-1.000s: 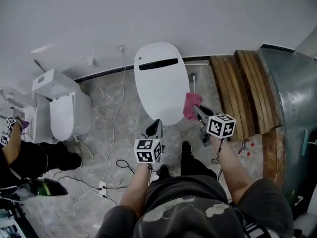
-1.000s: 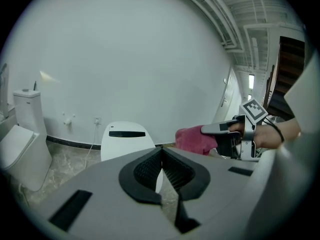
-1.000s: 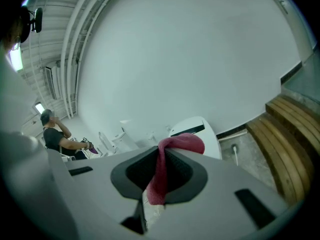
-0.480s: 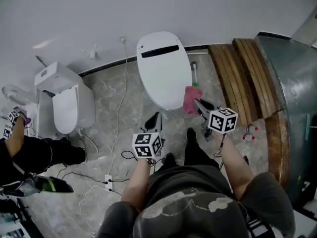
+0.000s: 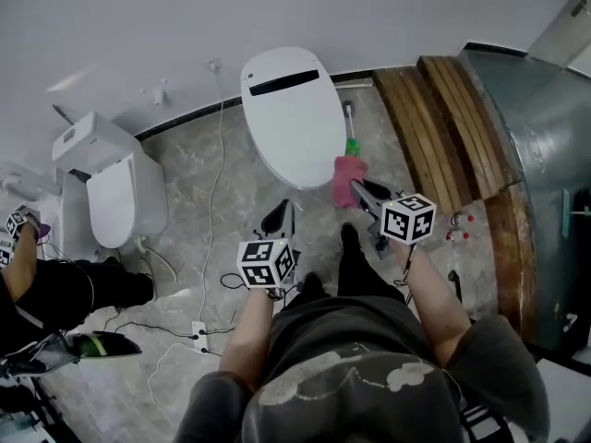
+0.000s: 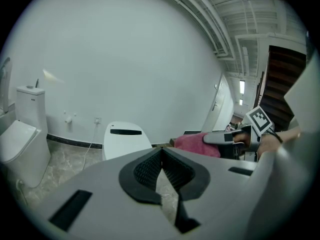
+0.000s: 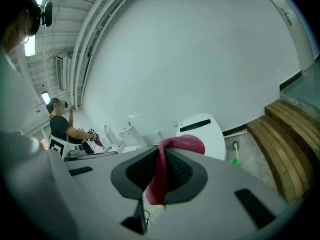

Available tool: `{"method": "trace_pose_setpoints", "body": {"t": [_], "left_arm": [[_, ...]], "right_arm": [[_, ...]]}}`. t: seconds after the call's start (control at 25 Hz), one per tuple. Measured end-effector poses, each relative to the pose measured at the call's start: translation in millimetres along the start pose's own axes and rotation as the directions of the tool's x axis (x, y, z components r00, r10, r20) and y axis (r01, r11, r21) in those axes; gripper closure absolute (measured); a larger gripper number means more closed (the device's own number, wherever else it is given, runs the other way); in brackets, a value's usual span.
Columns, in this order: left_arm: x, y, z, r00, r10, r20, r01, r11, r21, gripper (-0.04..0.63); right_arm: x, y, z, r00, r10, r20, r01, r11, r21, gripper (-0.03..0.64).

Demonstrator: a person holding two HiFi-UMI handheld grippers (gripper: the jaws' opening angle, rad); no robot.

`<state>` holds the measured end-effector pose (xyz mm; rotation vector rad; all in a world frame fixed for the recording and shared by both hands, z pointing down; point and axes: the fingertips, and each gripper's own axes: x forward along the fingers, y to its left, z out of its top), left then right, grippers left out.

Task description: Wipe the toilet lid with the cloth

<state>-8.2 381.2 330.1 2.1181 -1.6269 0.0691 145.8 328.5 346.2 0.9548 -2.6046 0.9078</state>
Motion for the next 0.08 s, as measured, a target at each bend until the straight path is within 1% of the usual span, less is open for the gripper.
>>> {"method": "trace_pose_setpoints", "body": {"t": [0.08], "left_arm": [[-3.7,4.5,0.6,1.000,-0.003,0.002,0.003,1.000,0.007,0.588]], "right_arm": [[5.3,6.2,-4.2,1.000,0.009,0.000,-0.009,1.000,-0.002,0.577]]}}
